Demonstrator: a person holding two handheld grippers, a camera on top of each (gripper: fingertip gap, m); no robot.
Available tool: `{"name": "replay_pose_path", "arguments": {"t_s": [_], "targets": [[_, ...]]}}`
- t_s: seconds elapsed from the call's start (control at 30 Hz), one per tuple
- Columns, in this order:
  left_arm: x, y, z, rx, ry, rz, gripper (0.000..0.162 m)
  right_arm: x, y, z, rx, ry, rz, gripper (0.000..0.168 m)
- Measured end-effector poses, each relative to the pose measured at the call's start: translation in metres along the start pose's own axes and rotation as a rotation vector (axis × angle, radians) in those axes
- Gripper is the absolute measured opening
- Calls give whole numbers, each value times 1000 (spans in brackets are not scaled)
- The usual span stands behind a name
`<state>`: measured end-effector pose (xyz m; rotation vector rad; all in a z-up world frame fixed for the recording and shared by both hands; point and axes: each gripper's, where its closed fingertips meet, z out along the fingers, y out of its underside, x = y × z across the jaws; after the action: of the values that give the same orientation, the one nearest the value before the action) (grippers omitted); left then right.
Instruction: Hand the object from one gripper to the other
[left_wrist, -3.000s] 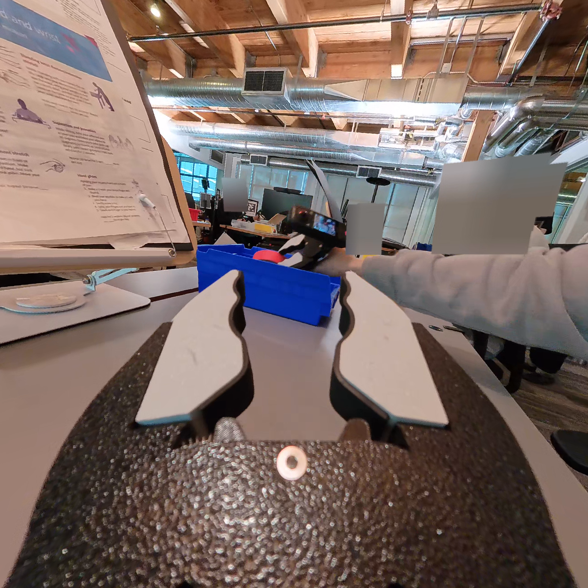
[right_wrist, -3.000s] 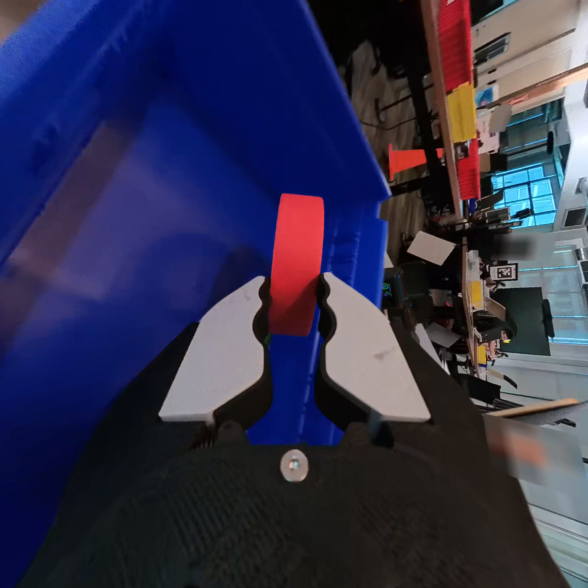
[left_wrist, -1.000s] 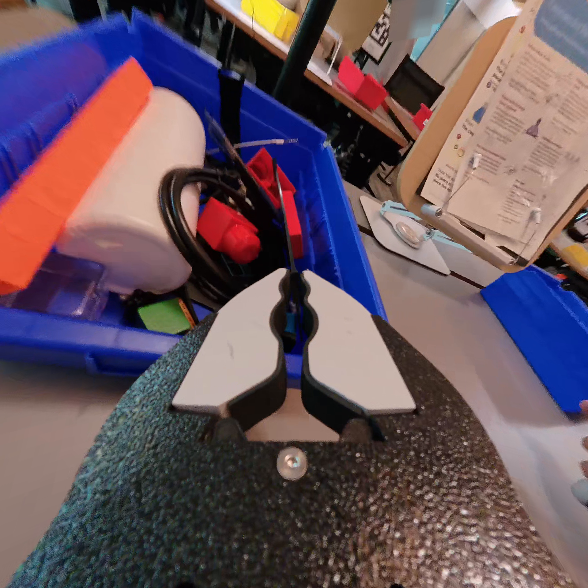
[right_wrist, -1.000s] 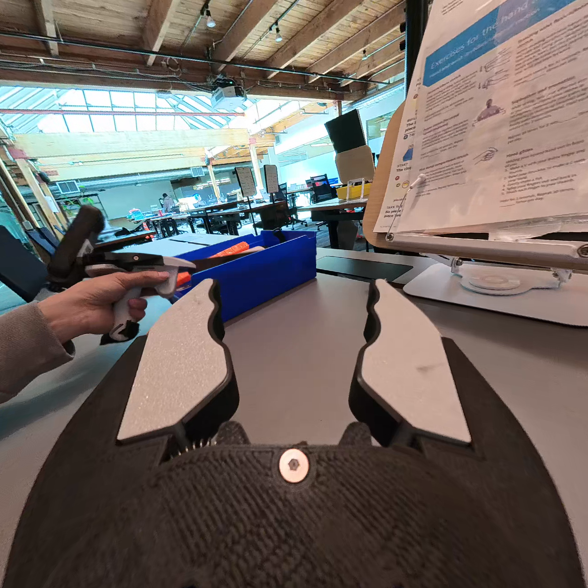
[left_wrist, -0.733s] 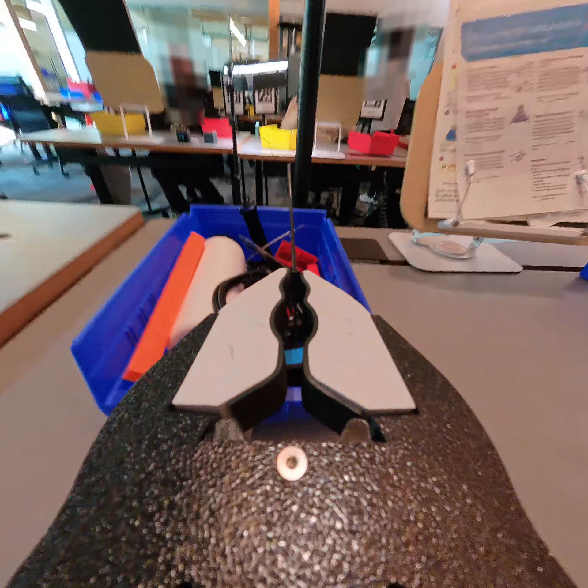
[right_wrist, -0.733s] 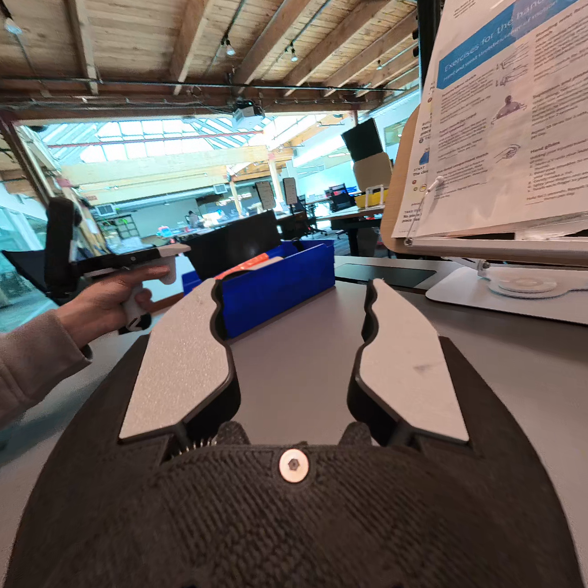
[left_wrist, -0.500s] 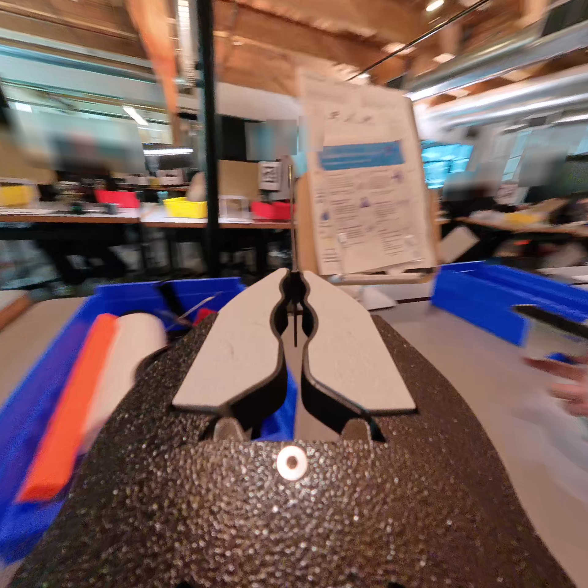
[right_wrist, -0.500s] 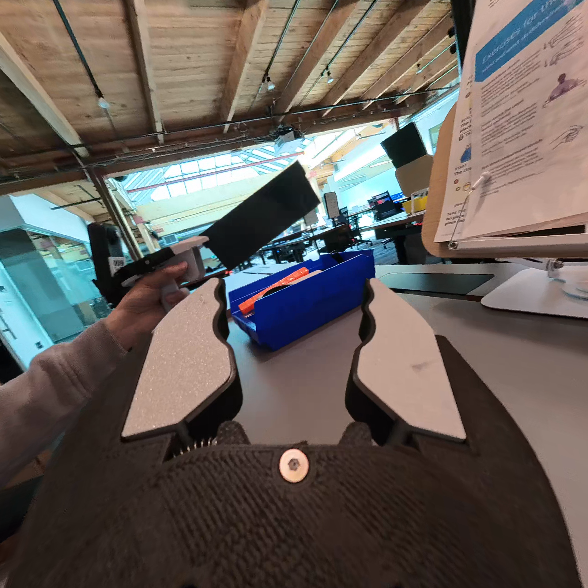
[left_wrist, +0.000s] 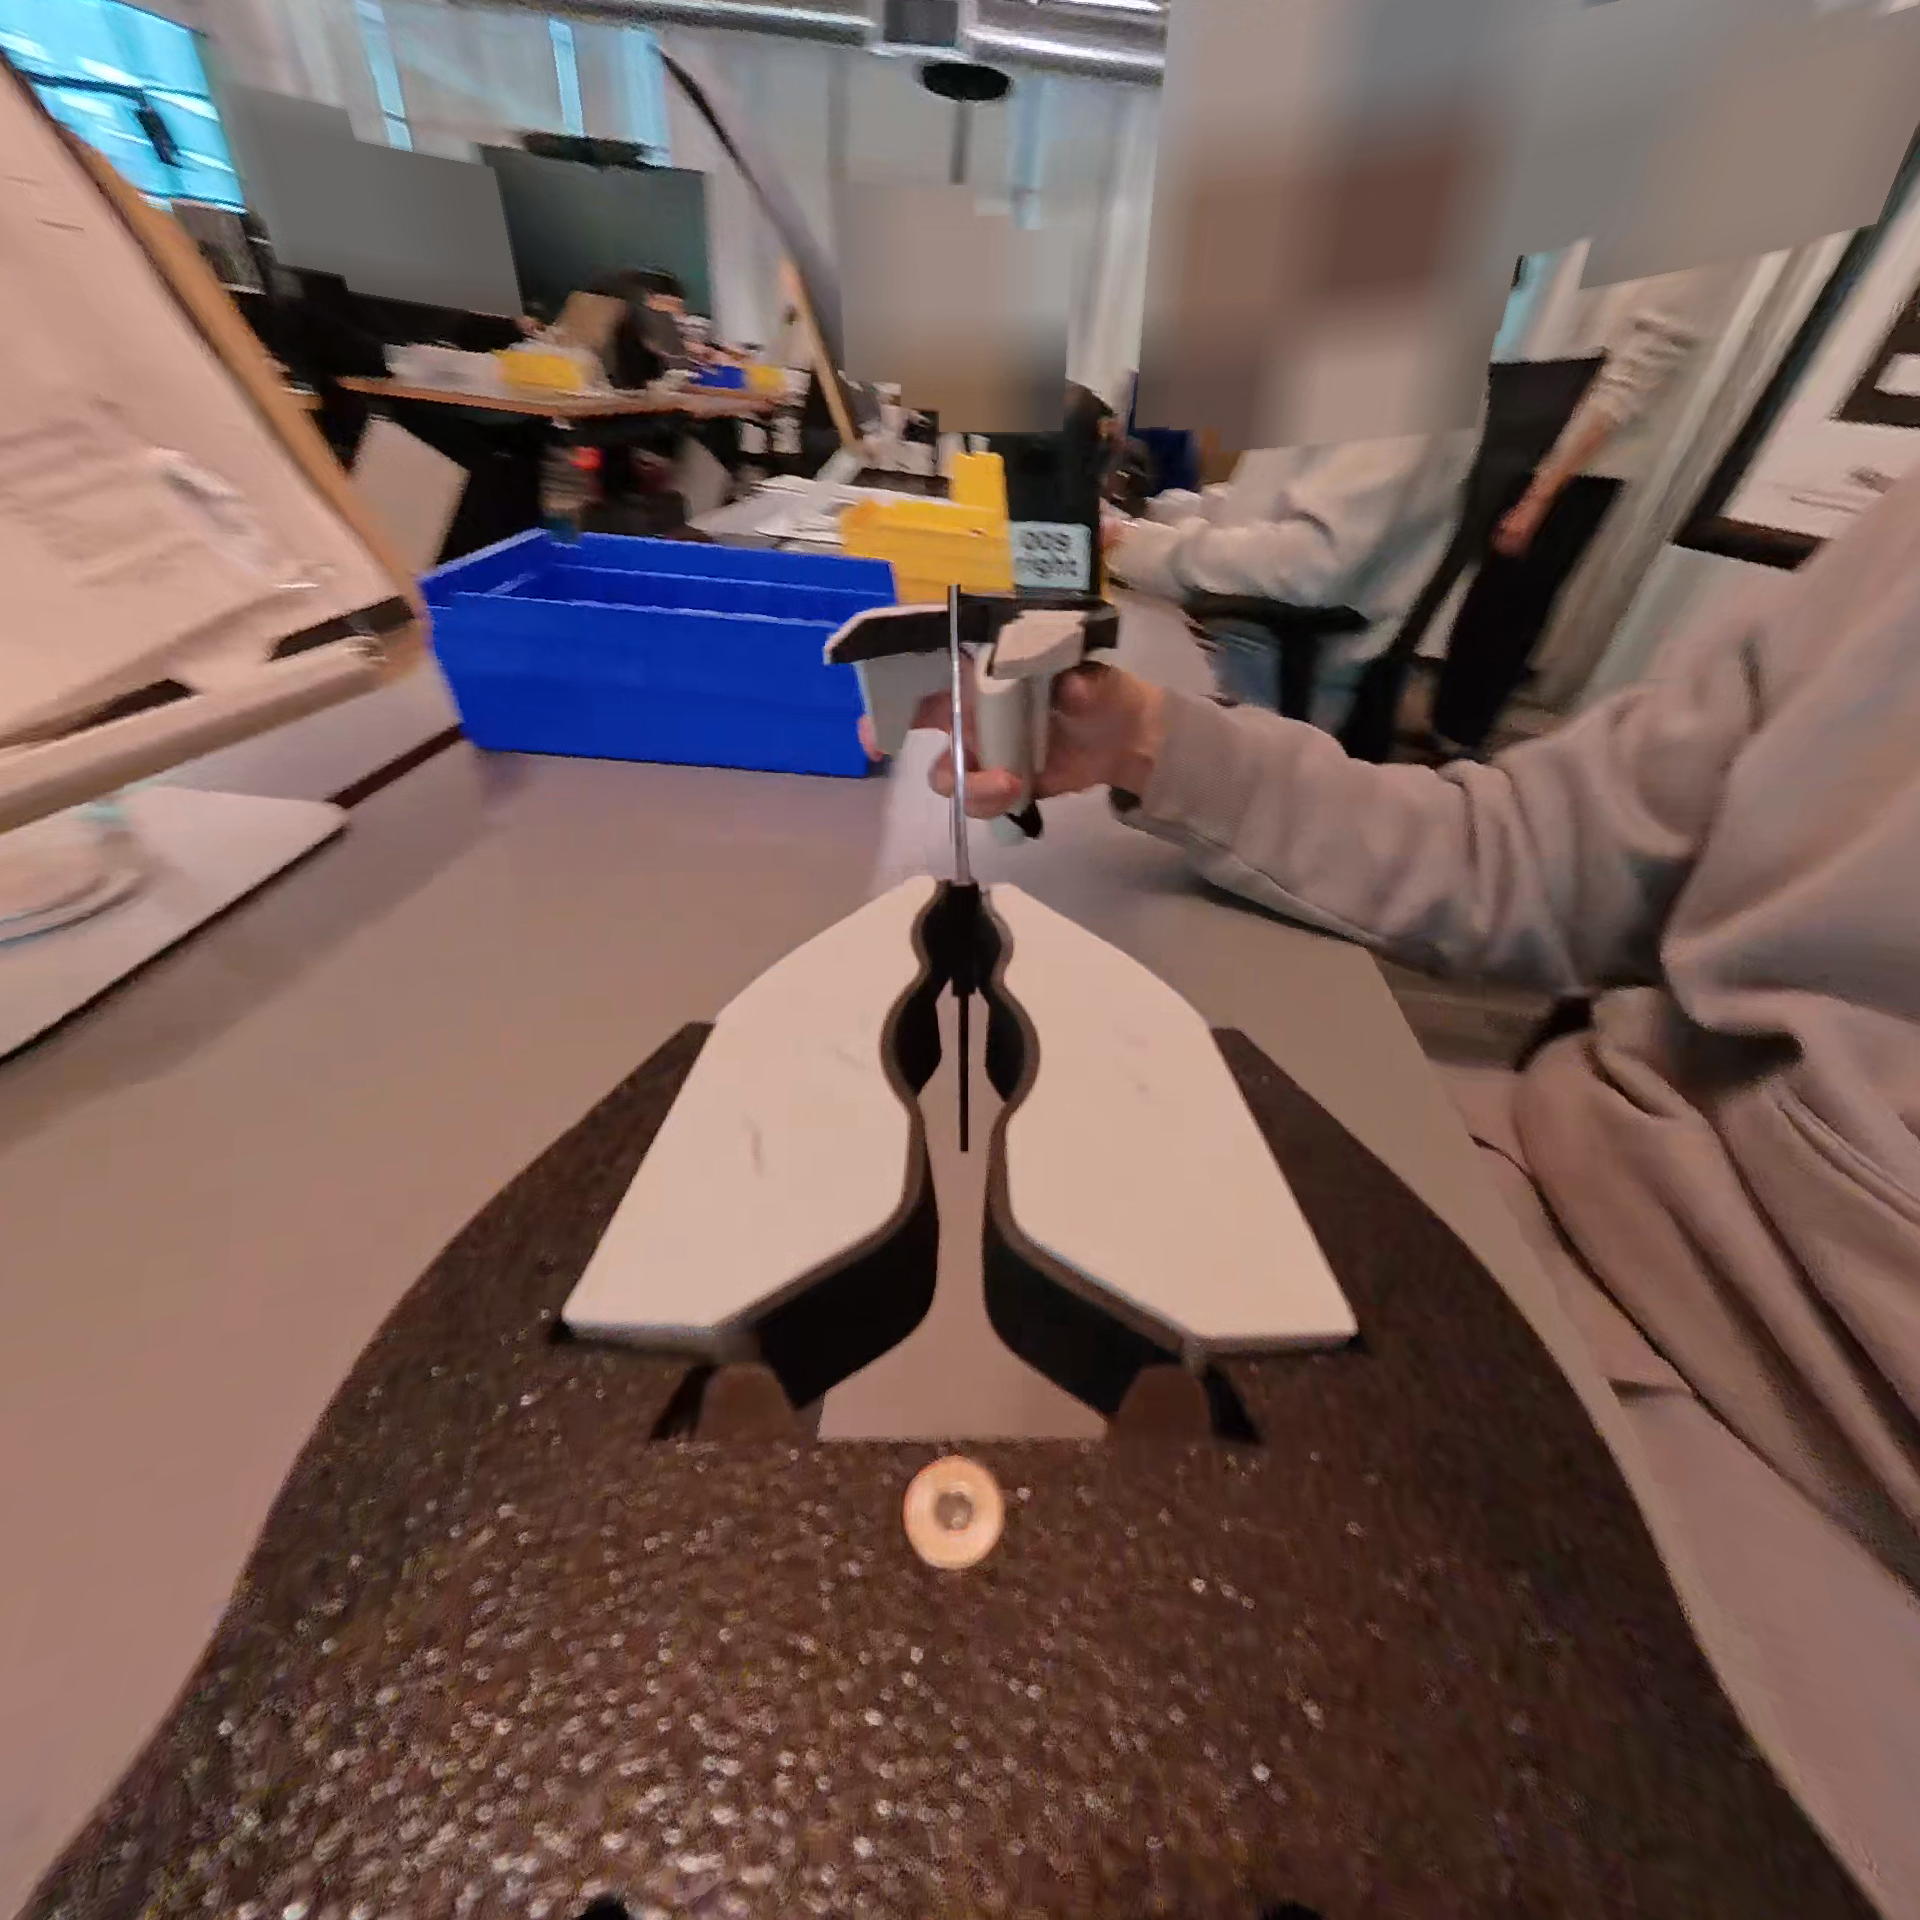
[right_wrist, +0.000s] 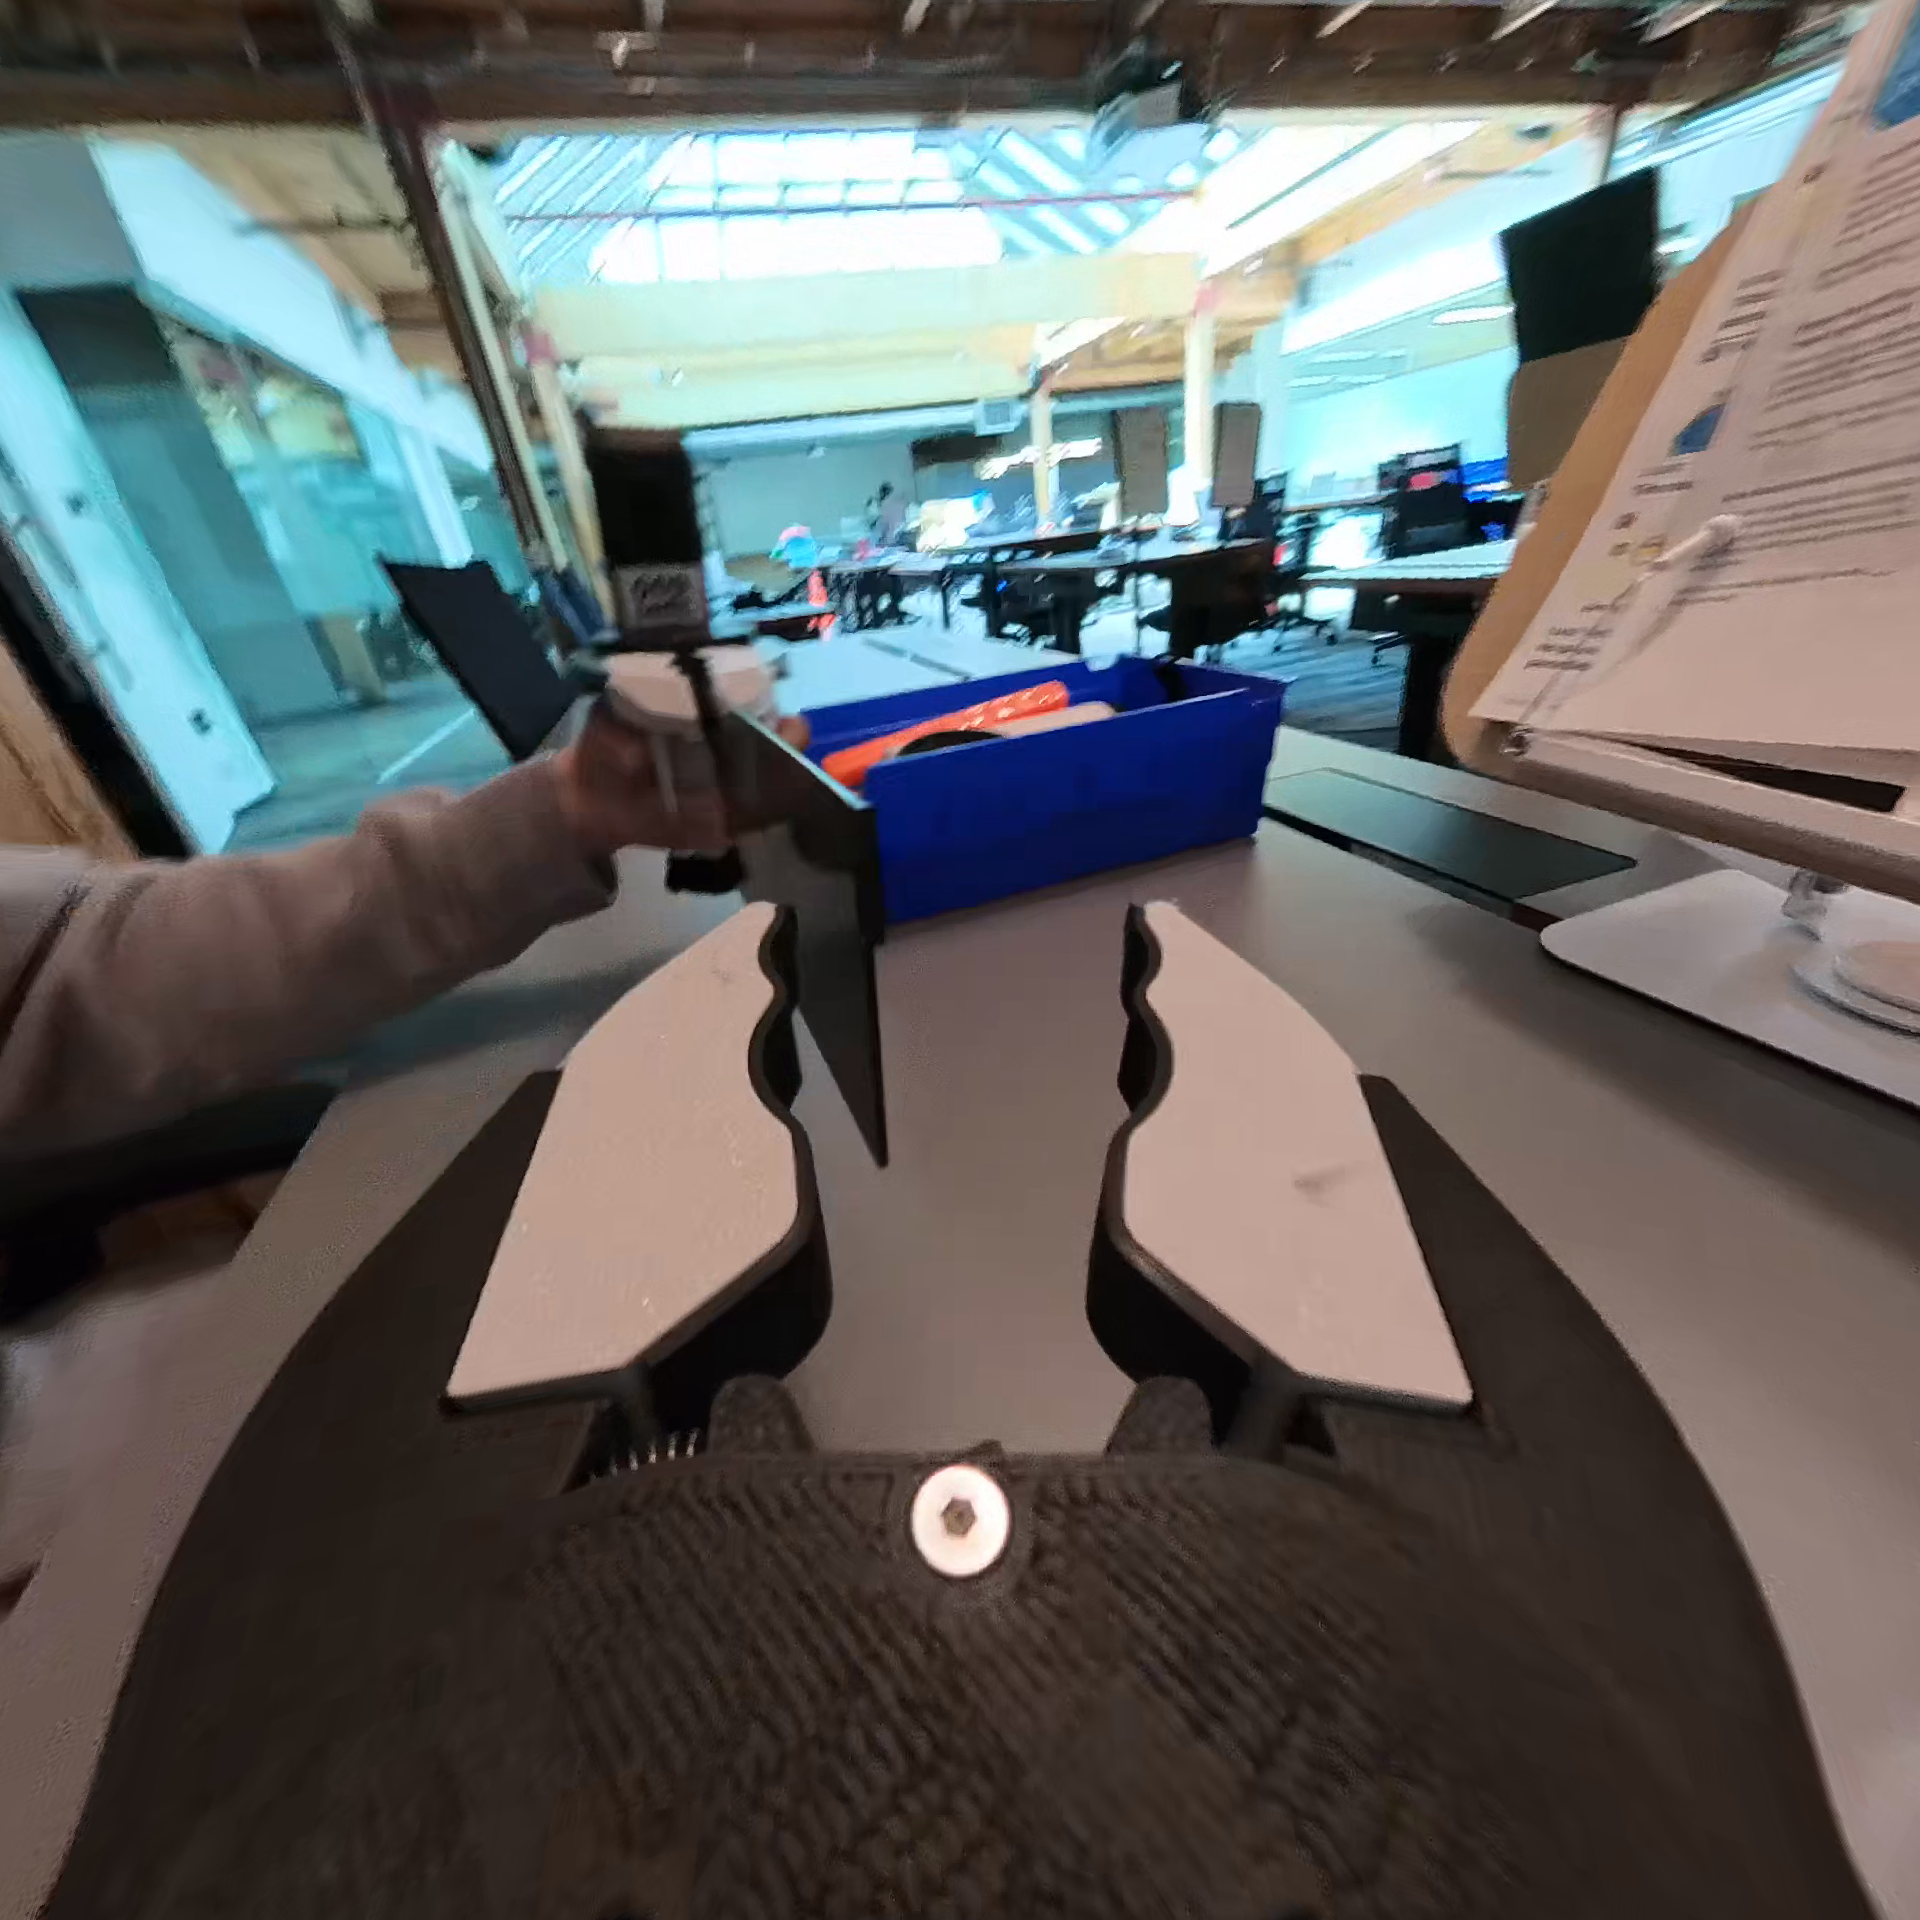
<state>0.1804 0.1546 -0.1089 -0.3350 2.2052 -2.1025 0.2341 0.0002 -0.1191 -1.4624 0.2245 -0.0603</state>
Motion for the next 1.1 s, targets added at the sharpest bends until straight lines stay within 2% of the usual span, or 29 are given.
{"name": "replay_pose_path", "arguments": {"t_s": [0.07,0.1,0.13,0.17,0.37,0.4,0.47,0.5,0.6,0.7,0.8,0.9,0.93,0.97,1.0,1.07,1.1], "targets": [[-1,7,11,-37,57,6,3,-15,6,-2,-35,-97,-38,45],[-2,9,15,-51,75,7,3,-20,8,-3,-44,-135,-47,33],[-3,10,18,-59,92,7,3,-24,10,-5,-58,-167,-55,12],[-5,10,21,-58,101,6,3,-27,12,-6,-75,-199,-63,3],[-20,-8,25,84,59,23,4,-28,0,-7,-47,-216,-38,2],[-24,-11,26,110,15,37,9,-27,-2,-9,-32,-222,7,2],[-35,-16,28,128,-142,133,52,-21,-11,-13,29,-233,132,2],[-38,-16,28,108,-219,226,64,-16,-16,-15,69,-234,209,2],[-38,-17,30,7,-411,493,82,5,-22,-22,151,-217,496,2],[-38,-18,31,-133,-627,837,92,21,-10,-24,157,-193,721,2],[-37,-17,32,-329,-830,1325,86,23,-1,-20,130,-182,810,2],[-32,-7,44,-460,-906,1719,71,17,6,-11,107,-221,890,2],[-34,-3,46,-487,-925,1785,69,15,9,-8,103,-231,909,2],[-37,1,47,-501,-941,1826,58,12,11,-5,92,-239,918,2],[-39,3,47,-506,-965,1851,46,10,14,-2,78,-245,917,2],[-42,4,44,-489,-1013,1856,4,8,16,2,69,-238,904,2],[-43,4,43,-483,-1023,1844,3,8,16,3,72,-235,892,2]]}}
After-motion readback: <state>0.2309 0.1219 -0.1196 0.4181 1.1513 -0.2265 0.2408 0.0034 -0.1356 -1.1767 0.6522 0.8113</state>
